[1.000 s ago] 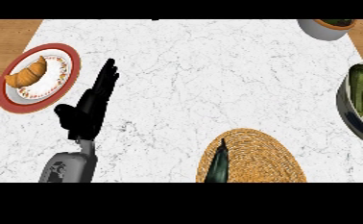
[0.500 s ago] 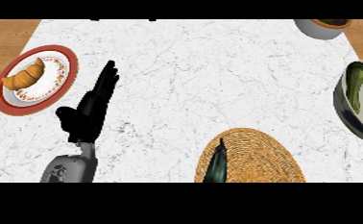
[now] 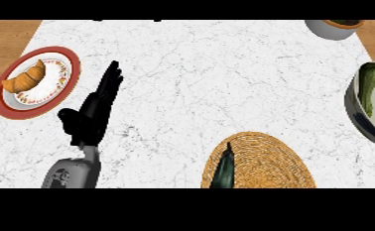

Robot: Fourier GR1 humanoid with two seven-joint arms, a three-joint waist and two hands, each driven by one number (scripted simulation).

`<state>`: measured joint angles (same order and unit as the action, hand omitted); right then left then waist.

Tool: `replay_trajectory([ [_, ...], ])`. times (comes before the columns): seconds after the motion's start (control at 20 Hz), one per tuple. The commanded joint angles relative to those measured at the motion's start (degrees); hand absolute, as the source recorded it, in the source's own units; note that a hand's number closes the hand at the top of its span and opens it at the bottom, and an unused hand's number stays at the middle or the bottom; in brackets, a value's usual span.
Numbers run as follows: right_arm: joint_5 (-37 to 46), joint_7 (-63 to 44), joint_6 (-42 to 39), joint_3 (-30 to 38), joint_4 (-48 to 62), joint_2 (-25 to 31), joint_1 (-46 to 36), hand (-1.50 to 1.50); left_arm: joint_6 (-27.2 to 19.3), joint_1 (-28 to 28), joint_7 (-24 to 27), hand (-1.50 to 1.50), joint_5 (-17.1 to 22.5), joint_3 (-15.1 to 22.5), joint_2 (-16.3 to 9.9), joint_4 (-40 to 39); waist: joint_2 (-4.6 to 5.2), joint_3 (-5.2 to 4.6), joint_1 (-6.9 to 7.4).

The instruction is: Pick the squash from the placemat and place it in the bowl

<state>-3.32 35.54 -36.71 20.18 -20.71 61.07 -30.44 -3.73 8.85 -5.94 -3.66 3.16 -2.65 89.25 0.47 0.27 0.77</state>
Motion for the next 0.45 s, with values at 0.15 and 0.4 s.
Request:
replay_trajectory([
  [0.15,-2.8,8.9,-16.0,0.7,-0.1,1.9,4.2,-1.50,1.0,-0.6,1.9,0.00,0.9,-1.9,-1.6,-0.9,-0.04,0.14,-0.45],
  [0.4,-3.1,10.6,-14.0,-0.2,-2.3,0.4,7.0,-1.50,1.0,-1.2,2.1,0.00,0.6,-1.0,-1.0,-0.4,-0.03,0.18,-0.13],
])
